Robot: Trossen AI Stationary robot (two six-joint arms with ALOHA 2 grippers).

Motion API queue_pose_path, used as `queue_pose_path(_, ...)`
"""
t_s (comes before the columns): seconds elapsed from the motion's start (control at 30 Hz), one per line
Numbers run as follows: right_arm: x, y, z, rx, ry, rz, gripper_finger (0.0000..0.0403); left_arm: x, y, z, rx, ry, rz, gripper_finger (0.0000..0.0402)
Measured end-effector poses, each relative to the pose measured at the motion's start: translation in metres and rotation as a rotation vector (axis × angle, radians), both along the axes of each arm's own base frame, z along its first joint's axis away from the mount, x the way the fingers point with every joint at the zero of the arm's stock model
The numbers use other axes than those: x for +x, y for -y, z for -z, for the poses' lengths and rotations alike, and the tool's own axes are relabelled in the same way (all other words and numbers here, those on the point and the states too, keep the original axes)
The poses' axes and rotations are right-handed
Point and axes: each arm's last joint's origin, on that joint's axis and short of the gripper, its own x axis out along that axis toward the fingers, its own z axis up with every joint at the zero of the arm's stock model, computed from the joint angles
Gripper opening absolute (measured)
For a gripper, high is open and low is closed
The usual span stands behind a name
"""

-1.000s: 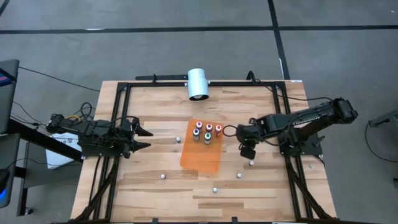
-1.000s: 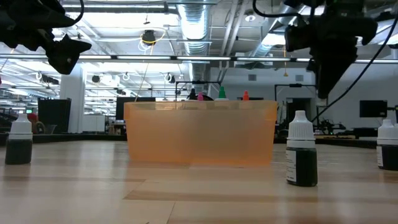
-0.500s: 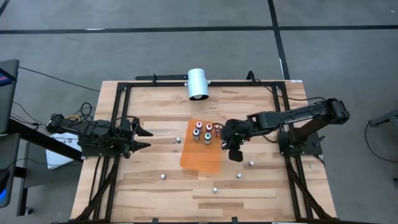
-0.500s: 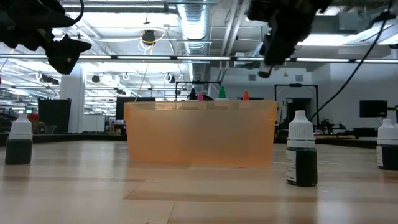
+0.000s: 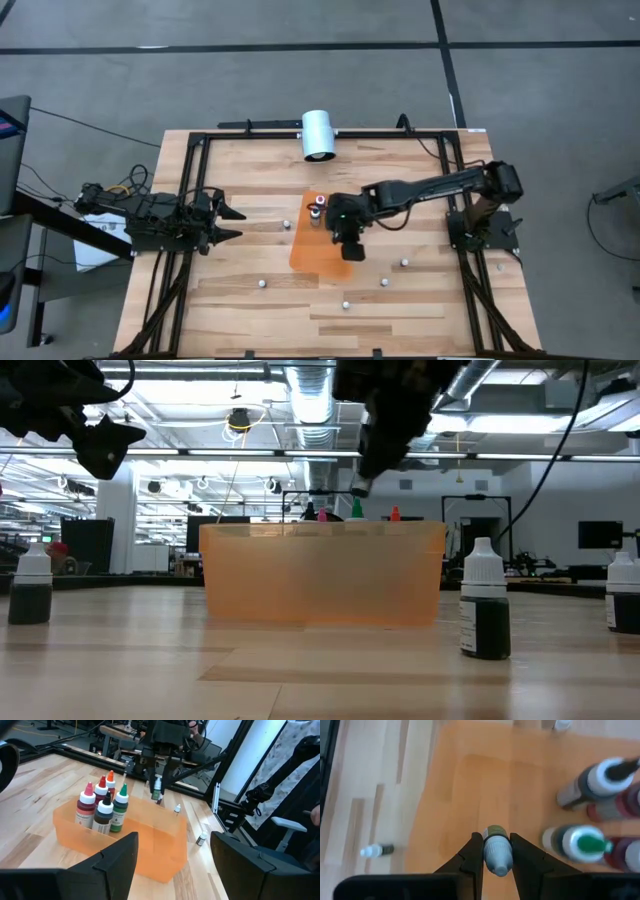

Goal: Pick & Place food coloring
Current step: Put the top small green food coloring bottle into the orange bin

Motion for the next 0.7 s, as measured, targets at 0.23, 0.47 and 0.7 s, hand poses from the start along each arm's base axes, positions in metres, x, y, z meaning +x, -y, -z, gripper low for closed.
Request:
queue_pose_path(0.23,0.025,-0.011,0.010,0.008,-0.030,0.061,0.0071,0.000,0.000,0.002,0.004,-0.020,0.007,0.0240)
queue_pose_path(0.47,0.040,-0.036,0.028,-0.076,-0.070,0.144,0.0071,-0.001,0.002,0.007,0.008,-0.068,0.084,0.0240)
queue_pose_path(0.7,0.036,-0.054,0.040,-0.115,-0.134,0.267,0.0071,-0.002,0.004,0.009,0.007,-0.097,0.134,0.0240)
